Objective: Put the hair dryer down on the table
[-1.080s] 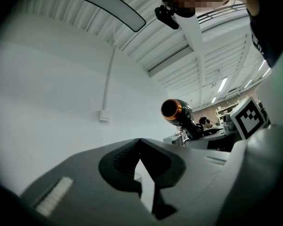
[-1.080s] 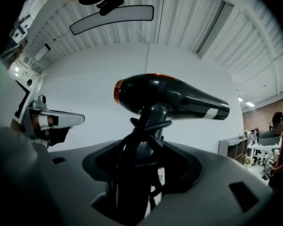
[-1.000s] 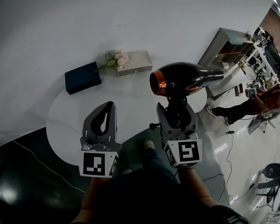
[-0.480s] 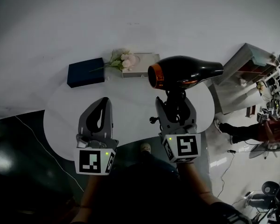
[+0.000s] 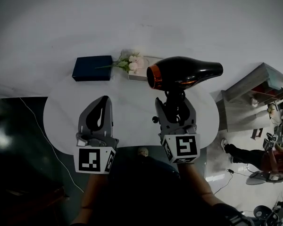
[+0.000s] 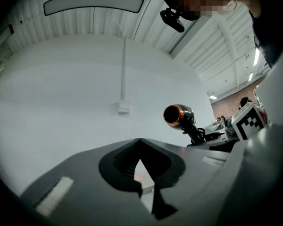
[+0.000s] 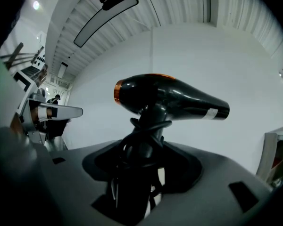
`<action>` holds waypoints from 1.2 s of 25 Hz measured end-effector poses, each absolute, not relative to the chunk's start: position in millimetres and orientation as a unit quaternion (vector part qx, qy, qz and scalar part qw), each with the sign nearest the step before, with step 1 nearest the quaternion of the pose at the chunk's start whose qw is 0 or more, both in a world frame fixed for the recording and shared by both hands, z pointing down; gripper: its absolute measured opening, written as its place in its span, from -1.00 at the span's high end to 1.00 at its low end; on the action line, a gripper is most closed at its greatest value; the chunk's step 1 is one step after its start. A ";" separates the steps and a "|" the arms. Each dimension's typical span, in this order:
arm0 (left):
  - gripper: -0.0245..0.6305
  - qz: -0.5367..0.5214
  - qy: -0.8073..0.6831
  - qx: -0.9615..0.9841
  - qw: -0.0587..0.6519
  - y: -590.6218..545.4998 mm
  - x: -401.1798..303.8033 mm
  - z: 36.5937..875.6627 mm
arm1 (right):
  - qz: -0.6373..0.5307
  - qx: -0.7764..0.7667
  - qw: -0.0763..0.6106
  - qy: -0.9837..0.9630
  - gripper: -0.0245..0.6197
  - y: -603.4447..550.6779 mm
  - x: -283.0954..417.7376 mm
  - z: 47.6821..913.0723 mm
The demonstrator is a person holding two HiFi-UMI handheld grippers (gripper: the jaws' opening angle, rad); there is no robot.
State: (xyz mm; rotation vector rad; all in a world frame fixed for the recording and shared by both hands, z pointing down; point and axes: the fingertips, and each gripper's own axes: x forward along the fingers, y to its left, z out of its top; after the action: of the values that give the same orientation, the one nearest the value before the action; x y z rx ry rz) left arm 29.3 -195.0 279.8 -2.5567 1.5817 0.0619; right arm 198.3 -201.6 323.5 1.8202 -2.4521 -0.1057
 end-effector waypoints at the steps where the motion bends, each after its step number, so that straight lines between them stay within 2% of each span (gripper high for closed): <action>1: 0.89 0.019 0.527 -0.846 0.070 -196.2 30.8 279.8 | -0.033 0.591 0.044 -0.805 0.12 -204.2 197.9 326.1; 7: 0.89 -0.002 0.538 -0.840 0.069 -206.0 29.2 287.1 | -0.016 0.565 0.064 -0.822 0.12 -221.1 183.4 345.2; 15: 0.89 -0.036 0.529 -0.847 0.033 -234.6 13.1 315.9 | -0.027 0.539 0.099 -0.836 0.12 -249.8 153.1 367.8; 30: 0.89 -0.064 0.503 -0.862 0.001 -252.9 -0.3 357.8 | -0.079 0.443 0.190 -0.873 0.12 -256.4 131.7 419.7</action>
State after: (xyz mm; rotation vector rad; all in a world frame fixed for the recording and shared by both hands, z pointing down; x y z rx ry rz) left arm -0.3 -252.9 357.8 -2.7074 1.5786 -0.2013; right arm 131.7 -256.4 419.7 1.2448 -2.4517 -0.2212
